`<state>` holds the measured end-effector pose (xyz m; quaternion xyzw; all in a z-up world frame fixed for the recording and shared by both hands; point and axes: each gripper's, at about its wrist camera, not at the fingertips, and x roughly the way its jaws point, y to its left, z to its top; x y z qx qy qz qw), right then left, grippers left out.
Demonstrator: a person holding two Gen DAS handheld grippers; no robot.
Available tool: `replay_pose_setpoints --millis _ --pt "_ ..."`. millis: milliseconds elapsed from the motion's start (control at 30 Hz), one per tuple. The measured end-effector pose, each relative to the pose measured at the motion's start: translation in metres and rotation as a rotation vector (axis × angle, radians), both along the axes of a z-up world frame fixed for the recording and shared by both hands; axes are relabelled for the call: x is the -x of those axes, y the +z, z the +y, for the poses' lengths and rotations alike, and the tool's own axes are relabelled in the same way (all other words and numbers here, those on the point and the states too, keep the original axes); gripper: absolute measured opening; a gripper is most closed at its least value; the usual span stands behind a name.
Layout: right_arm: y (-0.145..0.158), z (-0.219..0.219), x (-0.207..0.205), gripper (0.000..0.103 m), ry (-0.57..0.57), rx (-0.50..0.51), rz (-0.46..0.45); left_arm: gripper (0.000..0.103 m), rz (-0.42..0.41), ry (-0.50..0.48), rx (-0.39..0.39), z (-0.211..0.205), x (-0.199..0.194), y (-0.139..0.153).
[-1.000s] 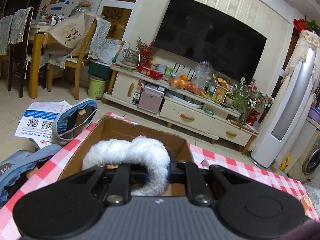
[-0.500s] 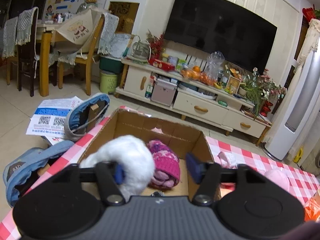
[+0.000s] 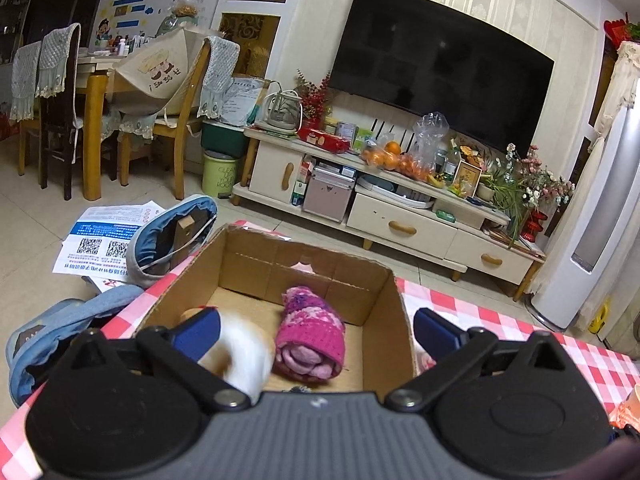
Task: Organize soft objects
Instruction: 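Carry the slipper and tissue pack over the cardboard box and open both tools, then move both open tools back over the plush toys on the table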
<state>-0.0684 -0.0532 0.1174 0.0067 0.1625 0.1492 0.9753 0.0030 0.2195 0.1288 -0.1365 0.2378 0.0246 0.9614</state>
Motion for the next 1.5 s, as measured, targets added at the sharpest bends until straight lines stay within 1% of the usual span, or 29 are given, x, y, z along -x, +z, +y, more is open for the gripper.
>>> replay_pose_setpoints --millis 233,600,1133,1500 --pt "-0.008 -0.019 -0.001 0.103 -0.050 -0.059 0.016 0.102 -0.011 -0.013 -0.010 -0.012 0.001 0.001" --pt "-0.014 -0.027 0.000 0.103 -0.113 -0.082 -0.007 0.102 -0.011 -0.042 -0.029 -0.035 -0.001 0.001" --pt "-0.019 -0.030 0.002 0.103 -0.186 -0.111 0.007 0.102 -0.003 -0.100 -0.073 -0.074 -0.001 -0.002" --pt "-0.020 -0.036 -0.003 0.103 -0.247 -0.139 0.018 0.102 0.010 -0.151 -0.126 -0.102 -0.004 -0.008"
